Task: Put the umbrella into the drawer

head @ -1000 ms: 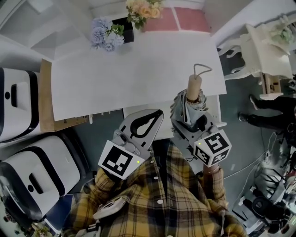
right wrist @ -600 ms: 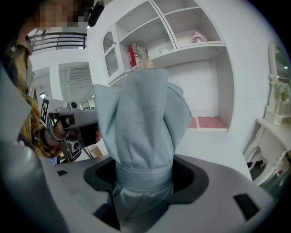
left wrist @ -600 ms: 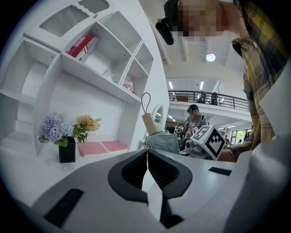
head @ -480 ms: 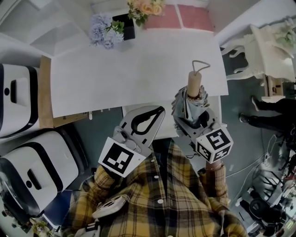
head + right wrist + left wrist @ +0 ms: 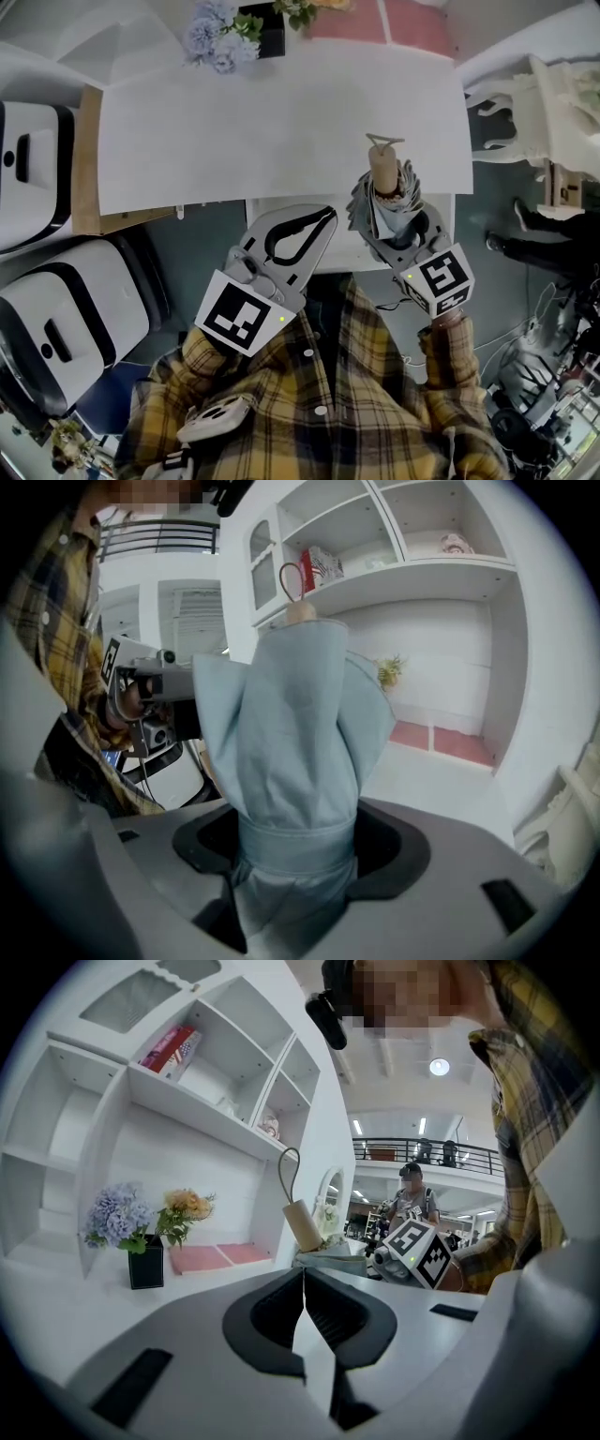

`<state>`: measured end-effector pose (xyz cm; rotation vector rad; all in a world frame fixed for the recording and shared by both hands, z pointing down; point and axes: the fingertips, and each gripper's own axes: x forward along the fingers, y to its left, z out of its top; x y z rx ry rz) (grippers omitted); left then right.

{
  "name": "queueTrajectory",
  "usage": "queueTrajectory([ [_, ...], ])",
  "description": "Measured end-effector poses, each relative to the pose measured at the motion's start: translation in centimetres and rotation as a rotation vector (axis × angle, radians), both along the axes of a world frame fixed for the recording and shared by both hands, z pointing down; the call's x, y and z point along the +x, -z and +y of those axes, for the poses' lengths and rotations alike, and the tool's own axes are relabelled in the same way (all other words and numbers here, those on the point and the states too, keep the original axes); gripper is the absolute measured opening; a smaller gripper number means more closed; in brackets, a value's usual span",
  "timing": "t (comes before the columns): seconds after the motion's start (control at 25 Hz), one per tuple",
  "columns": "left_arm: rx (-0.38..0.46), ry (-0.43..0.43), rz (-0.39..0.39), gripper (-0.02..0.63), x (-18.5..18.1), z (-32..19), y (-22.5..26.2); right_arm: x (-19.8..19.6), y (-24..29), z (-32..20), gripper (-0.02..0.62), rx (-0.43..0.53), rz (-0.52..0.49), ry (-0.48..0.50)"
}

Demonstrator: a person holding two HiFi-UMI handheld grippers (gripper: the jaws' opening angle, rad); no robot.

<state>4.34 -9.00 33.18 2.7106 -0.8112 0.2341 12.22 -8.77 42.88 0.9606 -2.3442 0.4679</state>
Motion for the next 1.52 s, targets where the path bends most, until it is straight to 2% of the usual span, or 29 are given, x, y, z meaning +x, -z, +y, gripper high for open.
queueTrajectory([
  [0.52,0.003,-0.022,-0.061,0.021,1.3,1.9,-2.8,0.8,-6.7,2.5,0.318,-0.013,0.112,0.255],
  [0.84,-0.051,-0.040,-0.048,0.021,1.4,4.5,-4.6,0.2,-11.5,4.5,0.318,0.003,0.274,0.399],
  [1.24,-0.060,-0.096,-0.038,0.021,2.1,6.8,-5.8,-1.2,-16.2,6.4,0.318,-0.036,0.356,0.507],
  [1.52,-0.066,-0.086,-0.052,0.021,1.3,7.0,-6.5,-1.2,-20.3,7.0,0.318,-0.104,0.464,0.604],
])
